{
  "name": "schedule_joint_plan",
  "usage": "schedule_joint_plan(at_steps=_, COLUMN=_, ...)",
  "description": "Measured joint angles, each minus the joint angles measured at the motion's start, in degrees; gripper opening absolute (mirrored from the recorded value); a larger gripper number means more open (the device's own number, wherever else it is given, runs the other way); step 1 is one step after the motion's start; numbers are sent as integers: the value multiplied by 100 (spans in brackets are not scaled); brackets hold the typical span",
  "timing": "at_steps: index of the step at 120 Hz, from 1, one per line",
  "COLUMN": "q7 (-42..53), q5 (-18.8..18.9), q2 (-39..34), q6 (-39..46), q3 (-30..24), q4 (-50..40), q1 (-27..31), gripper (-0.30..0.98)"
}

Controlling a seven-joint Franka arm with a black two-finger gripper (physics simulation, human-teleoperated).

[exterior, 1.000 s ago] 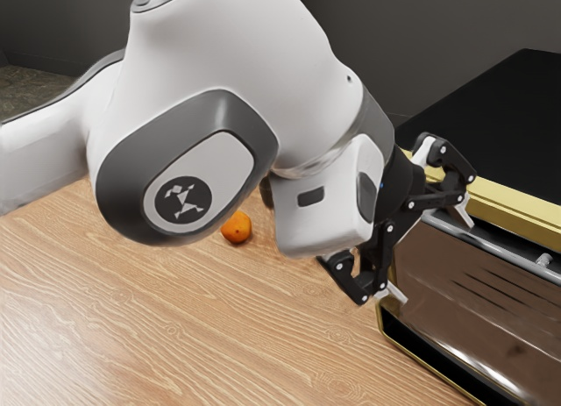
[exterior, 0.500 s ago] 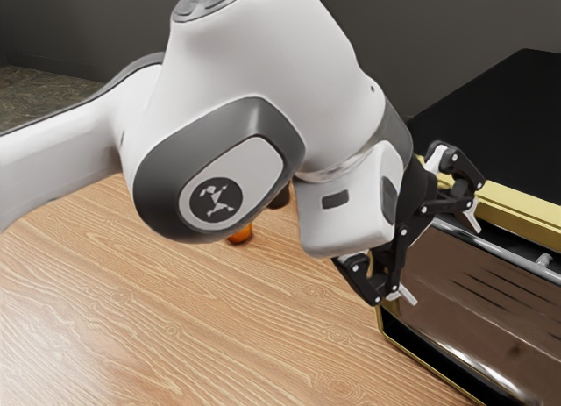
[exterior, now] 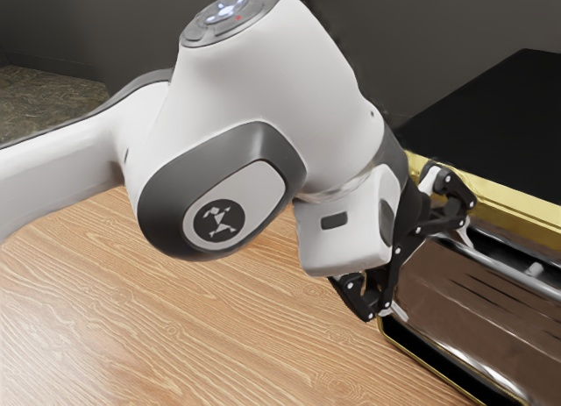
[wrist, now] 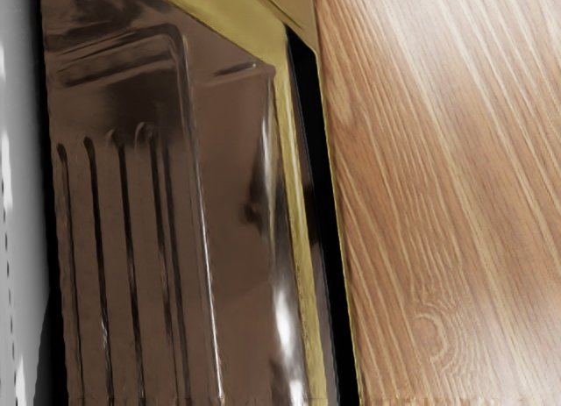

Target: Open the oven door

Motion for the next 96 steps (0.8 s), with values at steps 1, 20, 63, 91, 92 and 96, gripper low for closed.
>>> schedule_joint_plan(at_steps=1, q7=4, q5=-32, q2=-461, q6=-13, q3=14, q4=-297, q1=-170, gripper=54)
schedule_joint_plan(at_steps=20, q7=-333, q5=82, q2=-901, q6=-1891, q3=1147, q4=3351, q1=-99, gripper=63)
schedule_joint_plan(at_steps=63, q7=-3889, q5=17, q2=2984, q6=-3655, q3=2433, q4=4095, q1=1388, gripper=68)
schedule_joint_plan(at_steps=91, q7=-5354, q5=-12, q2=3000, q6=-3804, q3=2563, q4=4067, q1=1178, gripper=68)
schedule_joint_plan(at_steps=92, q7=-5396, q5=-3, q2=2999, q6=-3807, q3=2625, q4=4067, q1=1108, gripper=68)
schedule_joint_plan(at_steps=96, q7=-5556, q5=27, q2=2997, q6=-3816, q3=2976, q4=4067, q1=746, gripper=68)
